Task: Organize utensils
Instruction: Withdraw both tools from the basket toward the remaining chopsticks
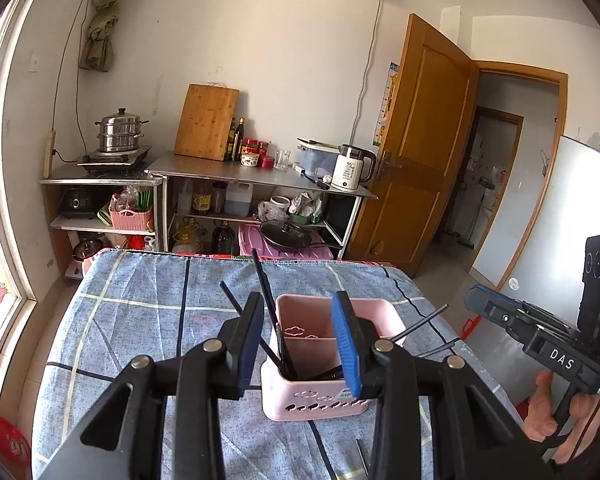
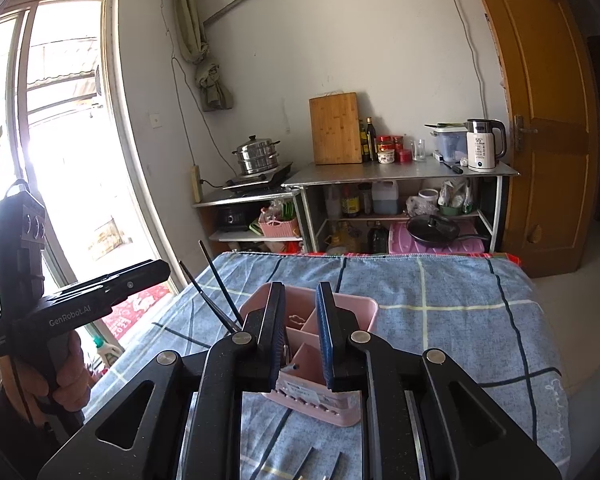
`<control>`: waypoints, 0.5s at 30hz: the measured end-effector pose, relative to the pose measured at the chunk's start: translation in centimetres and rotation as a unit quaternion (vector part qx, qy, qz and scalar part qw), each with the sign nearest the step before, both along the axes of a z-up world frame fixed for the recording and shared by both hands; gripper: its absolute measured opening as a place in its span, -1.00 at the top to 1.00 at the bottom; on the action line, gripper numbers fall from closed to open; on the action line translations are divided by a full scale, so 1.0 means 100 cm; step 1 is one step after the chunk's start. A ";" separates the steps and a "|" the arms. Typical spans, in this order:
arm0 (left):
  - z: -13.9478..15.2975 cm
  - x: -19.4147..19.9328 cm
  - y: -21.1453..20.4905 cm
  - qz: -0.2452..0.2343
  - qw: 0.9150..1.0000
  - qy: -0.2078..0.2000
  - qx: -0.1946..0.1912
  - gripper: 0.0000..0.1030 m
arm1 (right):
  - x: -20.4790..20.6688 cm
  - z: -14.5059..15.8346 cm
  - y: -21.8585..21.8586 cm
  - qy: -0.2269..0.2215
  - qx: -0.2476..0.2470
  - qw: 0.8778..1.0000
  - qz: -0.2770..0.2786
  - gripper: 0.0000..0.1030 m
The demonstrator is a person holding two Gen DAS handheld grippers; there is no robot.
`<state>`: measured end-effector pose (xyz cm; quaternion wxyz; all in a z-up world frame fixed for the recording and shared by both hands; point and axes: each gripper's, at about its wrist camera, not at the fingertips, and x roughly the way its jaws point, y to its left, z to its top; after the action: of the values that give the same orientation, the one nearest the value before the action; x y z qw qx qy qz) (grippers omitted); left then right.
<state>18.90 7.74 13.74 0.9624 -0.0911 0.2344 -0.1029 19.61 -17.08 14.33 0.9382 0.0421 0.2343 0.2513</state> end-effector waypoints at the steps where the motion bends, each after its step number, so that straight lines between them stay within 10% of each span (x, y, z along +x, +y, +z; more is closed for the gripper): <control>1: -0.001 -0.006 0.000 0.000 1.000 -0.002 0.000 0.28 | -0.006 0.000 -0.002 -0.003 -0.001 1.000 0.000 0.69; 15: -0.058 -0.061 -0.021 -0.021 0.999 0.041 0.002 0.28 | -0.055 -0.047 -0.033 0.034 -0.012 0.999 -0.017 0.69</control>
<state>12.79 5.60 7.94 0.9498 -0.0883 0.2755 -0.1189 14.08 -20.39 9.67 0.9341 0.0437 0.2685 0.2314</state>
